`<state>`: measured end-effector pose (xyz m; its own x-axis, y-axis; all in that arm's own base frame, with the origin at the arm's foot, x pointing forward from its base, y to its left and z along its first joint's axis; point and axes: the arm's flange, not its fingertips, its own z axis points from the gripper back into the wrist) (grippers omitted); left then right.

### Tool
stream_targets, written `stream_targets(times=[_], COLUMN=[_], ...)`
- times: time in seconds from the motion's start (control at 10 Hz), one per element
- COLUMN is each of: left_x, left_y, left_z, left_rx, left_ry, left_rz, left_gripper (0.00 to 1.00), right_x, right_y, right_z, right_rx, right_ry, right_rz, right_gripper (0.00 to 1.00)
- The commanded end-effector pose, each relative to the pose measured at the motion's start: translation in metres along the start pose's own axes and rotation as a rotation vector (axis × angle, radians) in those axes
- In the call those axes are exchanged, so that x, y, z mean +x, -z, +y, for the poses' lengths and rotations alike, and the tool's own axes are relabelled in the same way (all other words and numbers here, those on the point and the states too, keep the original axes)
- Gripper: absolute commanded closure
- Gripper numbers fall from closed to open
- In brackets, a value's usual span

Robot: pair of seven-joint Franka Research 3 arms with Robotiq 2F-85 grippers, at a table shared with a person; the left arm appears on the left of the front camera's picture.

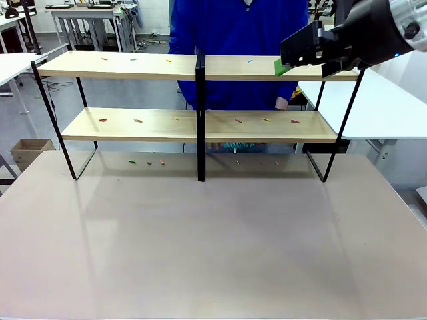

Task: Clean the shelves.
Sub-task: Clean a randomly selected level of the Shelf with the Duster.

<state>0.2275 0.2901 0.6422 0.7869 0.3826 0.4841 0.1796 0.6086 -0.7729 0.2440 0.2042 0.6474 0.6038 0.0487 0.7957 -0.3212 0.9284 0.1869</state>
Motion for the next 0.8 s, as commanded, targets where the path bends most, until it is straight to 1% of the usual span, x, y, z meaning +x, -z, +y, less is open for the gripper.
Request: stream_targets(times=[0.0,0.1,0.2,0.3,0.4,0.5,0.6,0.7], left_x=[-0.001,-0.001,0.000,0.012,0.012,0.002,-0.011,-0.023], left_y=[-0.003,-0.003,0.000,0.014,0.024,0.046,0.069,0.096], left_z=[-0.001,-0.001,0.000,-0.020,-0.036,-0.056,-0.068,-0.072], left_rx=[0.004,0.004,0.000,-0.045,-0.111,-0.053,0.011,0.035], left_ry=[0.021,0.021,0.000,0.141,0.227,0.322,0.446,0.590], left_rz=[0.008,0.008,0.000,0.152,0.268,0.386,0.542,0.744], left_gripper=[1.00,1.00,0.87,0.87,0.87,0.87,0.87,0.87], right_x=[0.000,0.000,0.000,0.000,0.000,0.000,0.000,0.000], right_y=[0.001,0.001,0.001,0.001,0.001,0.001,0.001,0.001], right_z=[0.000,0.000,0.000,0.000,0.000,0.000,0.000,0.000], right_rx=[0.004,0.004,0.004,0.004,0.004,0.004,0.004,0.004], right_ry=[0.003,0.003,0.003,0.003,0.003,0.003,0.003,0.003], right_rz=[-0.001,-0.001,-0.001,-0.001,-0.001,-0.001,-0.001,-0.001], right_gripper=[0.00,0.00,0.00,0.00,0.00,0.00,0.00,0.00])
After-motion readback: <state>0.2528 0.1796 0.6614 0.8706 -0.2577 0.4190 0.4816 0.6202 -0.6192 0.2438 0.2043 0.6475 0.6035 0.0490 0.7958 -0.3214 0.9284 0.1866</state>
